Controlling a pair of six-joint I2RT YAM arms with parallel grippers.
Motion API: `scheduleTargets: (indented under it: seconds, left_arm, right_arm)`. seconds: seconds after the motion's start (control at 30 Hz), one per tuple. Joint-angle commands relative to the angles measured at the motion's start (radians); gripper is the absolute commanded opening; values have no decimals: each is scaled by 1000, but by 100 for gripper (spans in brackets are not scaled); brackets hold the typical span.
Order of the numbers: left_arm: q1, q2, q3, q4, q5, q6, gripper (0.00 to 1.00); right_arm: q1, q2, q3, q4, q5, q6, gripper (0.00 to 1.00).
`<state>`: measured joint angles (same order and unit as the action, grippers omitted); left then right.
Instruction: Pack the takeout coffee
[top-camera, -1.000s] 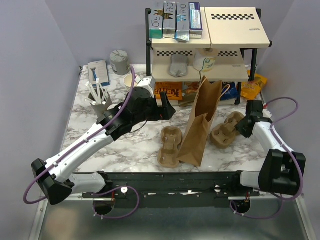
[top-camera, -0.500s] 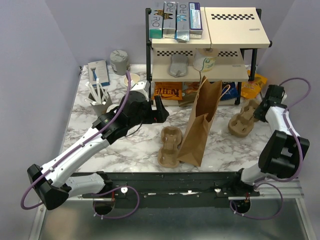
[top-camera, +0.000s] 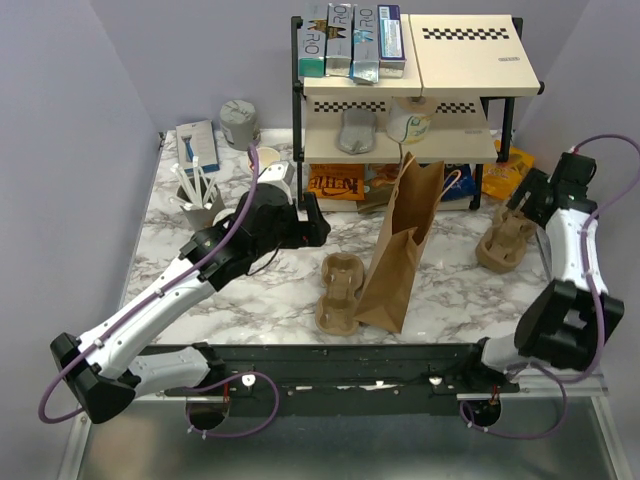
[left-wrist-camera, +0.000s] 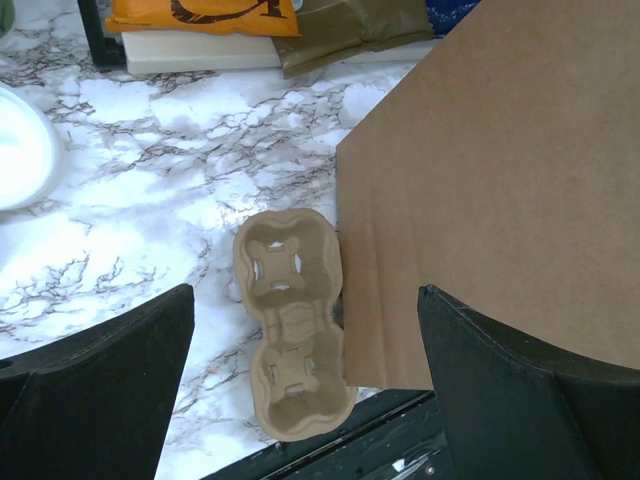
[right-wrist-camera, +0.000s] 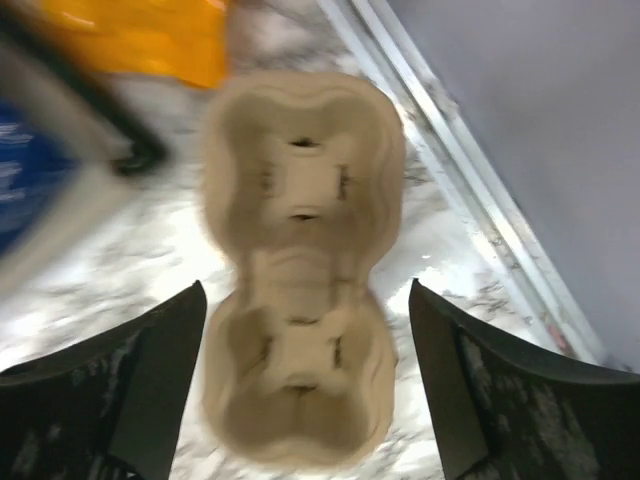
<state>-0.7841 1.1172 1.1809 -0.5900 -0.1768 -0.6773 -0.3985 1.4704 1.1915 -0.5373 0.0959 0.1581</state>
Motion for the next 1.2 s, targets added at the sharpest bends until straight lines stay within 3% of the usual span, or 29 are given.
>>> scheduleTargets:
  seconds: [0.0, 0.07, 0.17, 0.27, 0.37, 0.53, 0.57, 0.63, 0.77, 0.97, 1.1, 1.17]
  left_arm:
    - [6, -86, -18, -16, -35, -21, 99]
    - [6, -102, -36, -14, -32, -28, 99]
    - [6, -129, -59, -10, -15, -39, 99]
    - [5, -154, -79, -10, -9, -33, 99]
    - [6, -177, -95, -25, -35, -30, 99]
    - [6, -188, -113, -7, -27, -22, 99]
    - [6, -188, -118, 4, -27, -21, 99]
    - [6, -188, -121, 1, -42, -27, 99]
    - [6, -181, -122, -8, -44, -31, 99]
    - [6, -188, -113, -8, -58, -30, 99]
    - [6, -192, -99, -1, -59, -27, 99]
    - [6, -192, -96, 13, -53, -25, 99]
  right_arm:
    - [102, -238, -24, -64, -161, 109, 91]
    - [236, -347, -24, -105, -99, 112, 91]
    - [343, -508, -44, -150, -82, 208, 91]
    - [351, -689, -78, -57, -273, 251, 92]
    - [354, -757, -75, 42, -498, 310, 93]
    - [420, -753, -20, 95, -619, 341, 95]
    - [452, -736, 2, 85, -602, 337, 100]
    - [506, -661, 69, -7, -556, 299, 100]
    - [668, -585, 106, -153, -188, 278, 100]
    - [783, -501, 94, -268, 12, 300, 97]
    - [829, -519, 88, -306, 123, 322, 84]
    - [831, -535, 83, -306, 128, 322, 68]
